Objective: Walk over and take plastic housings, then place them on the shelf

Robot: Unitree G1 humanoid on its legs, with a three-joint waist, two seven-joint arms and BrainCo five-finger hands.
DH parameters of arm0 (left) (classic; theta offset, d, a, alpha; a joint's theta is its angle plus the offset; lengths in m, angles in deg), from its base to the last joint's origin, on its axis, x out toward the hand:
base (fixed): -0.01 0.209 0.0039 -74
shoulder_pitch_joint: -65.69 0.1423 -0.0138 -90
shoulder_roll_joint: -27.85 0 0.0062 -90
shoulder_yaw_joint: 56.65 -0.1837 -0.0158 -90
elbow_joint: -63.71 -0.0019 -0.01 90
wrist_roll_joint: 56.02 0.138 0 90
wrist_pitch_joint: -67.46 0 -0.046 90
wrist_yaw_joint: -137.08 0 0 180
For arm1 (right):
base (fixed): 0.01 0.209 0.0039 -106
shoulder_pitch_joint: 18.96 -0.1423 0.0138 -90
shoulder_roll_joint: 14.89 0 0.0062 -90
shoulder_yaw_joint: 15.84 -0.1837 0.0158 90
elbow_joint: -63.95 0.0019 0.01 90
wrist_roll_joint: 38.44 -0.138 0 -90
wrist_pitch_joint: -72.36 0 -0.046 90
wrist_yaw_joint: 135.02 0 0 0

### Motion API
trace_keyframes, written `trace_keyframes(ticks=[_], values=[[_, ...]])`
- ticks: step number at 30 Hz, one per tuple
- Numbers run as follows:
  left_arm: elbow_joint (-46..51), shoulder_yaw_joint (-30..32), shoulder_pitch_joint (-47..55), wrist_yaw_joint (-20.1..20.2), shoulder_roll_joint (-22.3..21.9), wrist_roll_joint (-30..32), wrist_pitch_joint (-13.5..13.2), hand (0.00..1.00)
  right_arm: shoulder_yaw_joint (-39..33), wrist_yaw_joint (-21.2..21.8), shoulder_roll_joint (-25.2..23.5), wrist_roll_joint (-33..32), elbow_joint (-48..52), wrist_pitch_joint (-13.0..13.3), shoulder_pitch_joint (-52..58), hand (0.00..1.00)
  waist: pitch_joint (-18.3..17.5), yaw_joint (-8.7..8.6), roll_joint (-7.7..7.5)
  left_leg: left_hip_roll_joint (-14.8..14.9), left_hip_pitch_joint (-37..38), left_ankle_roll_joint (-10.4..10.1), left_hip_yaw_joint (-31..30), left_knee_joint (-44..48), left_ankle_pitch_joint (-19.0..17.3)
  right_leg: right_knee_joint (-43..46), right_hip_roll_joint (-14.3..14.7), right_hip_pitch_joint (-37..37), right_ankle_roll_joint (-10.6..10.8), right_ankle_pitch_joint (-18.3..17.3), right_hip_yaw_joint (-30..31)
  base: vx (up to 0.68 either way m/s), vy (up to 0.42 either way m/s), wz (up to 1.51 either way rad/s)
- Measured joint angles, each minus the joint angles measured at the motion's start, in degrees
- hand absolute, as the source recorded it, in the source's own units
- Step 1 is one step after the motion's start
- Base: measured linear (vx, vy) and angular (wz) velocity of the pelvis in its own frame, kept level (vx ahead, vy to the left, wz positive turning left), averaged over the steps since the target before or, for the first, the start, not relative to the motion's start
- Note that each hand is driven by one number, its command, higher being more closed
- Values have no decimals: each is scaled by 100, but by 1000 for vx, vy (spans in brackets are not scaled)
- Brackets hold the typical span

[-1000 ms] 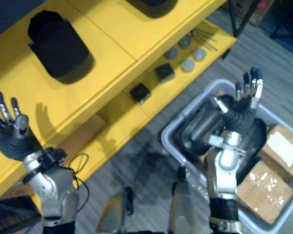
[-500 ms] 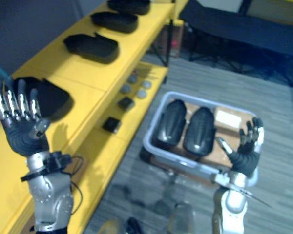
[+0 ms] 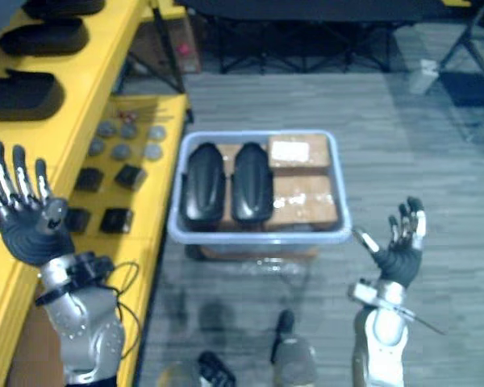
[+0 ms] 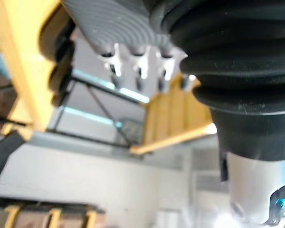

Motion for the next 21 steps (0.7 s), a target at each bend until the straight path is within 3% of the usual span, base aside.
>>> trace_keyframes(ticks=[3,7,9,13,17,21], values=[[-379,-142,377,187,6,0,136,0,0,-43,65,-125,-174,-96,-138,0,13,65,56,-266,-4,37,-840,-340,-60,-9,75,-242,-32,-26,158,-40,-23,-95],[-1383,-586,307,421,21,50,593,0,-258,-114,225,-389,-777,-289,-102,0,81,52,170,-596,403,-324,-876,-1172,20,108,-192,-293,-19,87,-109,5,54,-6],[-1697,-722,324,419,26,101,775,0,-253,14,417,-456,-1166,-374,-207,0,63,61,239,-671,441,-362,-891,-1260,46,134,-250,-297,-11,92,-113,7,36,6],[-2862,-872,311,363,65,379,1569,0,-213,298,806,-495,-2098,-402,-686,0,58,122,346,-930,511,-391,-972,-1453,142,201,-505,-256,128,236,-149,15,81,14],[-3849,-1279,343,360,243,521,2061,0,-208,213,1208,-491,-3054,-501,-1288,0,60,267,343,-1094,492,-392,-1232,-1439,142,160,-714,-82,255,322,-280,-30,71,30],[-4980,-1395,568,355,263,490,2098,0,37,308,1830,-879,-4324,-641,-2435,0,77,507,339,-1271,227,-292,-1540,-1167,81,-30,-972,53,395,508,-511,-93,114,38]])
